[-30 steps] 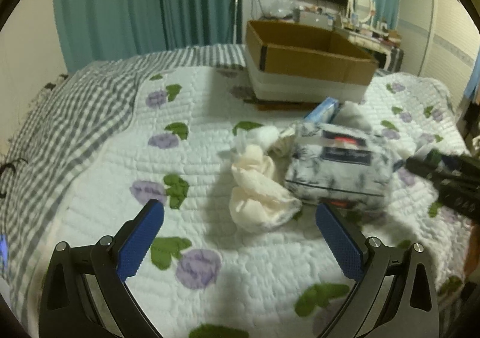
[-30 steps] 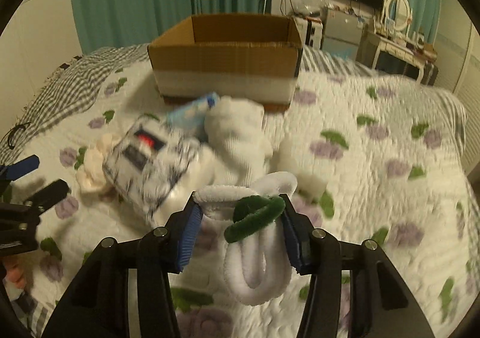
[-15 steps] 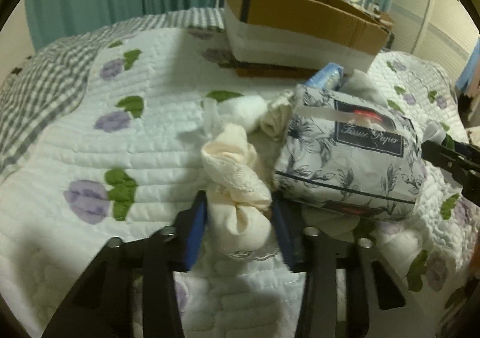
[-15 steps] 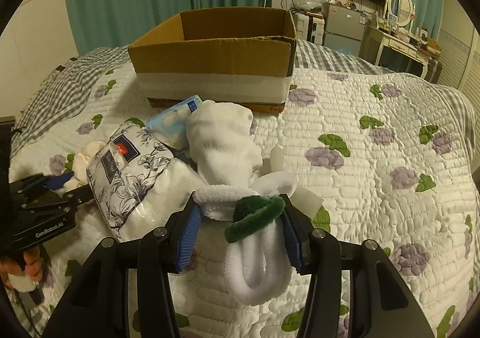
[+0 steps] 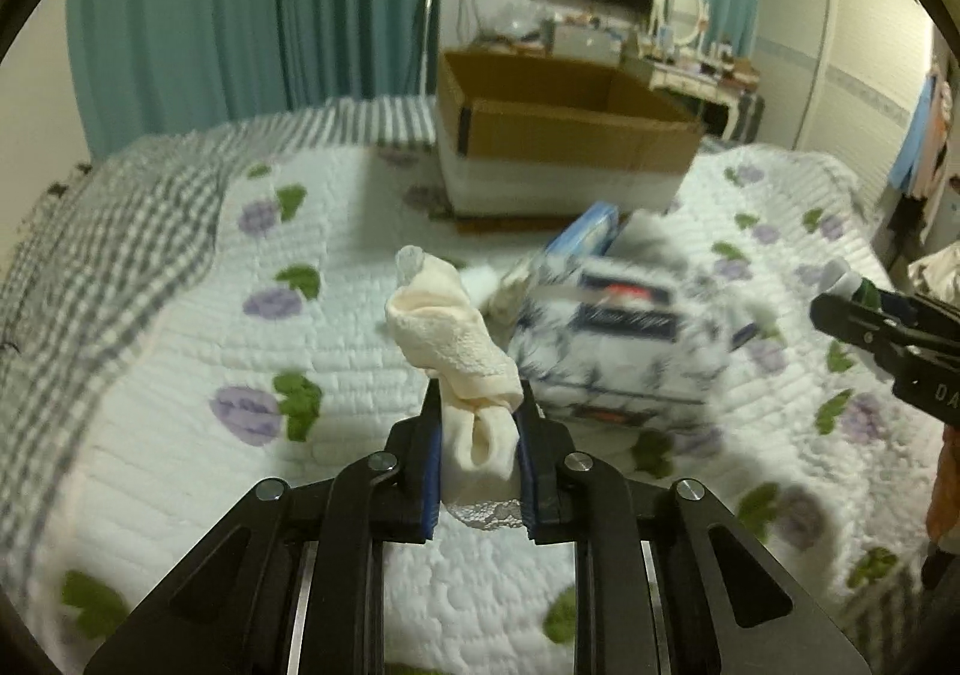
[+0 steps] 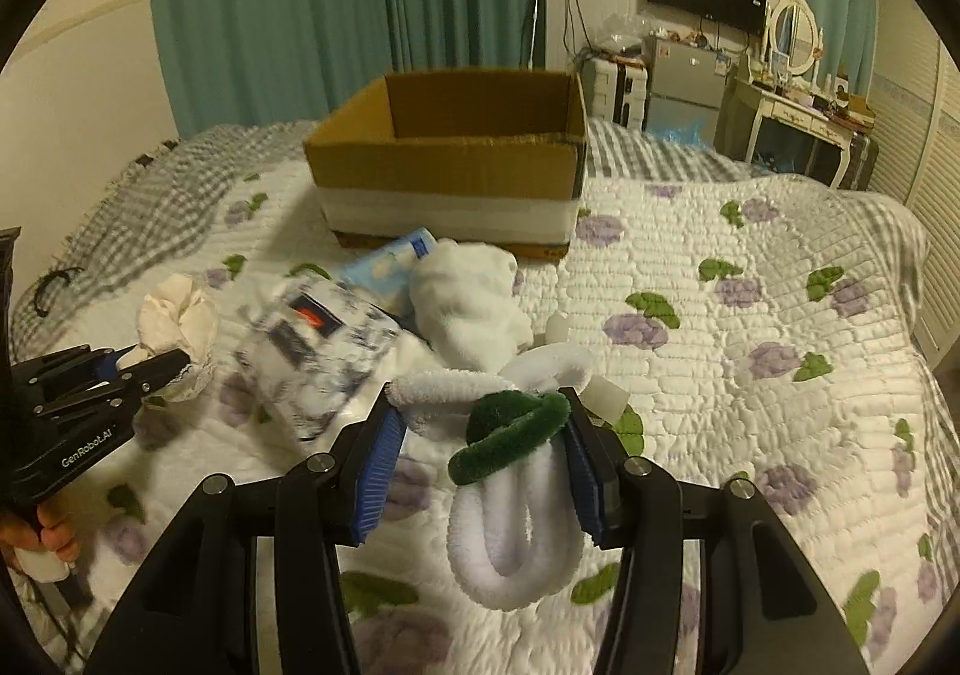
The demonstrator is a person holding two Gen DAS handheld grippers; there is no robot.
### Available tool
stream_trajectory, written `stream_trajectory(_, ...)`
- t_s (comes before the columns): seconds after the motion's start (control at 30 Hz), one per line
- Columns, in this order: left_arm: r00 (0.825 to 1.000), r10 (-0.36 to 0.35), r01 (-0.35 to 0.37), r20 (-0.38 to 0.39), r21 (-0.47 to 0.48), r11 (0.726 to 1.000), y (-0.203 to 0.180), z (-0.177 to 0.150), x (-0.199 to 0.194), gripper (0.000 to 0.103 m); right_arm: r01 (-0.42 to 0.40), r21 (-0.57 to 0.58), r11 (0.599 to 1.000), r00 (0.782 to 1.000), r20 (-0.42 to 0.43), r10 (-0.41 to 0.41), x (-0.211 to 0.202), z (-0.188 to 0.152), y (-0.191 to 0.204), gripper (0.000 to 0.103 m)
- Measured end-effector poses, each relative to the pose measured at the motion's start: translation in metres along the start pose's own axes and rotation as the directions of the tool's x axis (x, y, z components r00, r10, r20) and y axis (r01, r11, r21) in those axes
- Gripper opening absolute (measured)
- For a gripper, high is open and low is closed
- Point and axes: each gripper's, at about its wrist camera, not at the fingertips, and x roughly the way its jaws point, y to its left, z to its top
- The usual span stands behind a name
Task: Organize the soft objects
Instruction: 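Drop the cream sock into the box with the left gripper while the right drops the white sock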
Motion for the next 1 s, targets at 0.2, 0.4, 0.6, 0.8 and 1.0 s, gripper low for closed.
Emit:
stream_trajectory(0.2, 0.992, -0.033, 0.025, 0.125, 0.059, 0.998, -0.020, 0.028, -0.055, 0.019, -0.014, -0.030, 0.999, 0.995, 0.096, 0.017, -0.046, 0.024, 0.011, 0.050)
stream_trajectory(0.4, 0.967, -0.067, 0.035, 0.245, 0.133, 0.991, -0.043, 0.081, -0.087, 0.023, -0.009, -0.092, 0.996, 0.977, 0.212, 0.028, -0.075, 0.078, 0.018, 0.050)
stream_trajectory(0.6, 0.952, -0.069, 0.019, 0.299, 0.166, 0.986, -0.050, 0.143, -0.060, 0.025, -0.080, -0.080, 0.994, 0.967, 0.237, 0.097, -0.052, 0.138, 0.010, 0.050)
stream_trajectory(0.8, 0.967, -0.051, 0.006, 0.249, 0.178, 0.984, -0.048, 0.192, 0.020, 0.025, -0.085, -0.043, 0.995, 0.976, 0.198, 0.092, 0.027, 0.189, -0.005, 0.050)
stream_trajectory(1.0, 0.989, -0.004, -0.027, 0.149, 0.204, 0.979, -0.044, 0.209, 0.110, 0.044, -0.110, 0.014, 0.994, 0.985, 0.132, 0.107, 0.117, 0.212, -0.033, 0.053)
